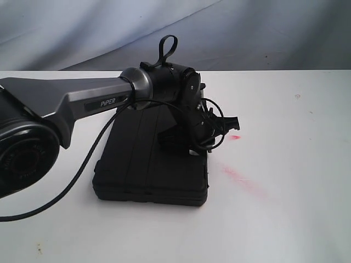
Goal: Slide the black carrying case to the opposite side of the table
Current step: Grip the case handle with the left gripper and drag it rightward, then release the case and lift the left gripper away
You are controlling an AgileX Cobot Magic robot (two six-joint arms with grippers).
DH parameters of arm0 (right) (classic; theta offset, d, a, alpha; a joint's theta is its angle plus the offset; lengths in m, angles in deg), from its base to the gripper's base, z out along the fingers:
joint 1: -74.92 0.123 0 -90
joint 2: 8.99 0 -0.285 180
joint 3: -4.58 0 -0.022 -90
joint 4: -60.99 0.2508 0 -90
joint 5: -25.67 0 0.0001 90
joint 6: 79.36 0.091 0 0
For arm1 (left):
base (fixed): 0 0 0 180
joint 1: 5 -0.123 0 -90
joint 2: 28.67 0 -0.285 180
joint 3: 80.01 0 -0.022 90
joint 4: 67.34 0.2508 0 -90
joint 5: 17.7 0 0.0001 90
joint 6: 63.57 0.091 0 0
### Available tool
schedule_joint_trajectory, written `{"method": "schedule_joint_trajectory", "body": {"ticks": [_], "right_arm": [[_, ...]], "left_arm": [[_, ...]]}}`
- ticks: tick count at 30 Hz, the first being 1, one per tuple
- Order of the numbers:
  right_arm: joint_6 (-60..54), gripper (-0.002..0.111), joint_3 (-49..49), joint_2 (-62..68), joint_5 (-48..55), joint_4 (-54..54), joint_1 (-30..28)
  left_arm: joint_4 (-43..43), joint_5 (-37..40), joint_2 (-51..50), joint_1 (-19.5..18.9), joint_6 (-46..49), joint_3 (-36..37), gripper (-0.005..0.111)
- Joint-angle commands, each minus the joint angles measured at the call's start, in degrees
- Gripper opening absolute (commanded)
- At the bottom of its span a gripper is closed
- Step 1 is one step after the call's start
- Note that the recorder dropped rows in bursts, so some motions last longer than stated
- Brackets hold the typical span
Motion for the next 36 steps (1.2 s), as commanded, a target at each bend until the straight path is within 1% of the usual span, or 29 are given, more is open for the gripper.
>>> {"method": "schedule_joint_trajectory", "body": {"ticks": [1, 8, 10, 19, 30, 36], "right_arm": [[0.05, 0.000, -0.22, -0.14, 0.12, 0.47, -0.40], [0.05, 0.000, -0.22, -0.14, 0.12, 0.47, -0.40], [0.05, 0.000, -0.22, -0.14, 0.12, 0.47, -0.40], [0.05, 0.000, -0.22, -0.14, 0.12, 0.47, -0.40], [0.05, 0.000, -0.22, -0.14, 0.12, 0.47, -0.40], [0.05, 0.000, -0.22, -0.14, 0.12, 0.47, -0.40]], "left_arm": [[-2.85, -4.76, 0.19, 0.46, 1.93, -0.78, 0.015], [-2.47, -3.95, 0.21, 0.46, 3.39, -0.78, 0.040], [-1.41, -3.40, 0.31, 0.46, 3.39, -0.78, 0.044], [6.37, -4.01, 2.32, 0.46, 1.37, -0.78, 0.044], [8.90, -3.80, 2.69, 0.46, 1.37, -0.78, 0.044], [10.62, -0.86, 3.22, 0.46, 1.50, -0.78, 0.044]]}}
